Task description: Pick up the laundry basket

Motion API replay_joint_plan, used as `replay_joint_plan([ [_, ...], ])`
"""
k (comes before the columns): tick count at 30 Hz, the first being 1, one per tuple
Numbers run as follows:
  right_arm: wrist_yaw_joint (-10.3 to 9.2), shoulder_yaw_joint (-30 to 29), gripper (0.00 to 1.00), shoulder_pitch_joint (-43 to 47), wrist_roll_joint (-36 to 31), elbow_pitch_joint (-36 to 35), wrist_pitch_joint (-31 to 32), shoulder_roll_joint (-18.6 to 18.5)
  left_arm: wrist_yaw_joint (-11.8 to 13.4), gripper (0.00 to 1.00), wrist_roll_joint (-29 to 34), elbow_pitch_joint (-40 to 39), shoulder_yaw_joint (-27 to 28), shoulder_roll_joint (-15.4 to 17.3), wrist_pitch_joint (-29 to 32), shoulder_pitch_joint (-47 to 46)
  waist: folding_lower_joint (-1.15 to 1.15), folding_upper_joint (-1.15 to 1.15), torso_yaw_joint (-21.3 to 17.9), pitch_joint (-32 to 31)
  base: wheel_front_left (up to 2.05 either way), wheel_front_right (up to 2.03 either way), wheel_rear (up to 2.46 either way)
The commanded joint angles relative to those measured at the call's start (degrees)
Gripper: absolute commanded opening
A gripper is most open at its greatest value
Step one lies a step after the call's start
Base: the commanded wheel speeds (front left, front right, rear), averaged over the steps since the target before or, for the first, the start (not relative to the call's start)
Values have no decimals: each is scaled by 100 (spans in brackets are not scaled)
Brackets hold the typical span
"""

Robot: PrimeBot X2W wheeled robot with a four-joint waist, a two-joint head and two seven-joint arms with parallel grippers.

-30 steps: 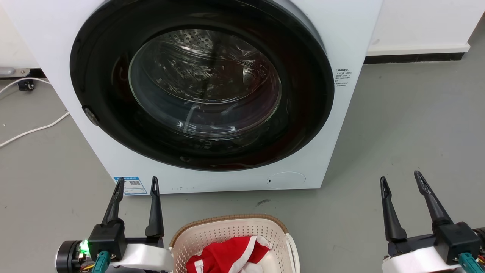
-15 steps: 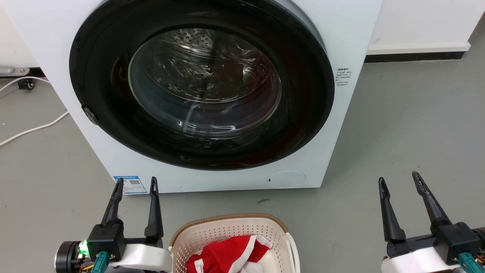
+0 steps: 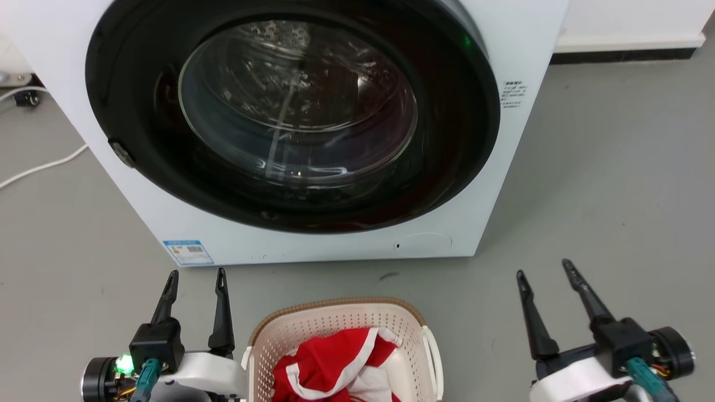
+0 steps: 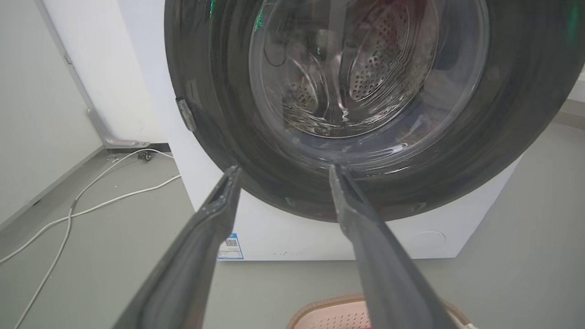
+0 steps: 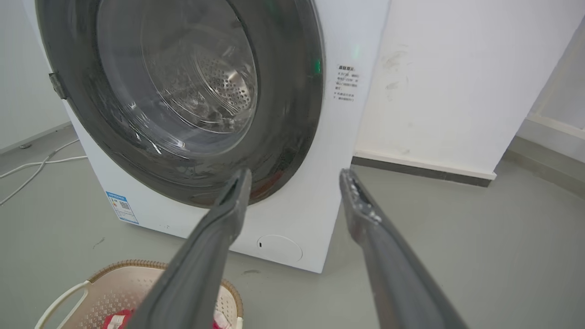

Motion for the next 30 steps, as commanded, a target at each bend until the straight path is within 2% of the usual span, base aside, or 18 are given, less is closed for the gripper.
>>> replay_joint_plan([
  [1,-4,81,100,-123,-53,180,-13,-6,-51,100,-3,160,29,27,-16,-137,0,0,51,168,0,0,0],
  [18,-4,682,100,-1460,-376,2156,-14,-6,-565,100,-236,1873,424,159,-16,-1211,0,0,99,1555,0,0,0],
  [30,-4,889,100,-2342,-414,3280,-14,-6,-728,100,-234,3058,358,356,-16,-2025,0,0,117,2323,0,0,0],
])
